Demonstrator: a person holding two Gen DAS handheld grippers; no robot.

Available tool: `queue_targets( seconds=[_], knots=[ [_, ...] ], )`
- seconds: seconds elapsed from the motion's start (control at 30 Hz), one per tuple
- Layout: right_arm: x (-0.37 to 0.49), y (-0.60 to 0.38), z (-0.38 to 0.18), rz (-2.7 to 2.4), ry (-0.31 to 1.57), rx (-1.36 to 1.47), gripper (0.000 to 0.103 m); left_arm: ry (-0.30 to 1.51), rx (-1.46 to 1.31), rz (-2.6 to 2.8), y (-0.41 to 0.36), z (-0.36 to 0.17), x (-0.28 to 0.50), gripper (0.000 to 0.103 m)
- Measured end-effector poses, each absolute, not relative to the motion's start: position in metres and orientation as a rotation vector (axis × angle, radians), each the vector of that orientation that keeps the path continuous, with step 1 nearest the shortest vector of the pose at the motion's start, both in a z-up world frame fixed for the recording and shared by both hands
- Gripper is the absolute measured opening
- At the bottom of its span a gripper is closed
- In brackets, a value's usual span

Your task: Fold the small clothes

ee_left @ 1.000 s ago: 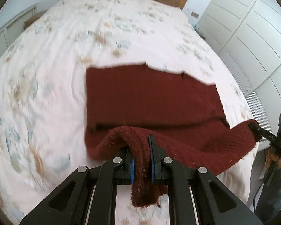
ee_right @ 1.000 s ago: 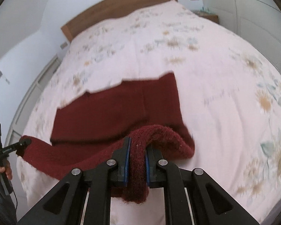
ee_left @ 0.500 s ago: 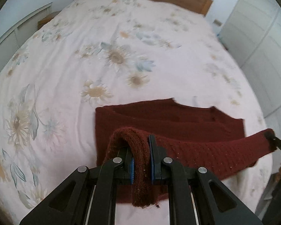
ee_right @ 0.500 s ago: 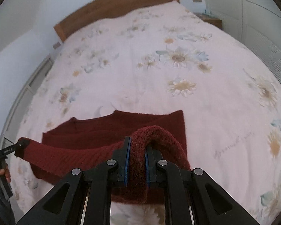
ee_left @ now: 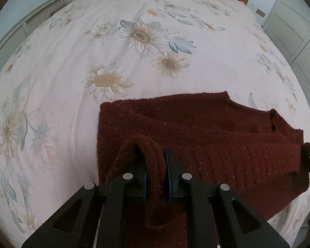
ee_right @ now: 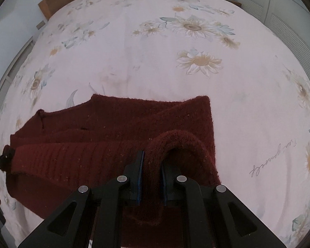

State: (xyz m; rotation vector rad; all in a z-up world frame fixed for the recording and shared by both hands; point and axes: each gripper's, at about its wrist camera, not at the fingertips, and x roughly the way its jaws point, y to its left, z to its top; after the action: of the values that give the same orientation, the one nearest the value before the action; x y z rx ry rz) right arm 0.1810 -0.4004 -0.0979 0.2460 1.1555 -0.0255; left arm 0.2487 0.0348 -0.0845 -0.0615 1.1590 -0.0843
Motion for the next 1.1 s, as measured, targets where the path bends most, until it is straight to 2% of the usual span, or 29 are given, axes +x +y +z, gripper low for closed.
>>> queue_targets(
  seconds=[0.03, 0.1, 0.13, 0.17, 0.2, 0.27, 0.33, 0.37, 0.47, 0.6, 0.7, 1.1],
  knots=[
    [0.18, -0.402, -0.097, -0.026, 1.152, 0.254, 0.021, 1.157, -0.065, -0.081, 0.034, -0.083, 0.248, 0.018],
    [0.177, -0.404, -0.093, -0.04, 1.141, 0.265, 0.035, 1.149, -0.069, -0.085, 0.032, -0.079, 0.247, 0.035],
    [0.176, -0.404, -0.09, -0.041, 1.135, 0.267, 0.044, 1.147, -0.067, -0.09, 0.03, -0.077, 0.247, 0.049],
    [0.174, -0.404, -0.086, -0.043, 1.13, 0.265, 0.05, 1.139, -0.062, -0.096, 0.027, -0.074, 0.245, 0.056],
    [0.171, -0.404, -0.081, -0.045, 1.121, 0.258, 0.06, 1.132, -0.055, -0.098, 0.025, -0.07, 0.244, 0.058],
    [0.167, -0.403, -0.073, -0.039, 1.101, 0.251, 0.064, 1.111, -0.036, -0.108, 0.019, -0.061, 0.24, 0.07],
    [0.162, -0.399, -0.063, -0.034, 1.075, 0.237, 0.076, 1.093, -0.031, -0.128, 0.013, -0.053, 0.236, 0.079],
    [0.159, -0.397, -0.058, -0.028, 1.064, 0.231, 0.079, 1.085, -0.027, -0.136, 0.01, -0.05, 0.234, 0.084],
    [0.151, -0.385, -0.048, -0.007, 1.033, 0.202, 0.081, 1.048, 0.01, -0.155, -0.005, -0.041, 0.226, 0.097],
    [0.142, -0.361, -0.044, 0.013, 1.009, 0.136, 0.088, 1.02, 0.071, -0.183, -0.026, -0.041, 0.214, 0.102],
    [0.134, -0.339, -0.05, 0.034, 0.996, 0.079, 0.103, 1.019, 0.124, -0.194, -0.038, -0.05, 0.208, 0.102],
    [0.103, -0.282, -0.103, 0.039, 0.975, -0.042, 0.103, 1.043, 0.239, -0.215, -0.062, -0.11, 0.18, 0.102]
  ],
)
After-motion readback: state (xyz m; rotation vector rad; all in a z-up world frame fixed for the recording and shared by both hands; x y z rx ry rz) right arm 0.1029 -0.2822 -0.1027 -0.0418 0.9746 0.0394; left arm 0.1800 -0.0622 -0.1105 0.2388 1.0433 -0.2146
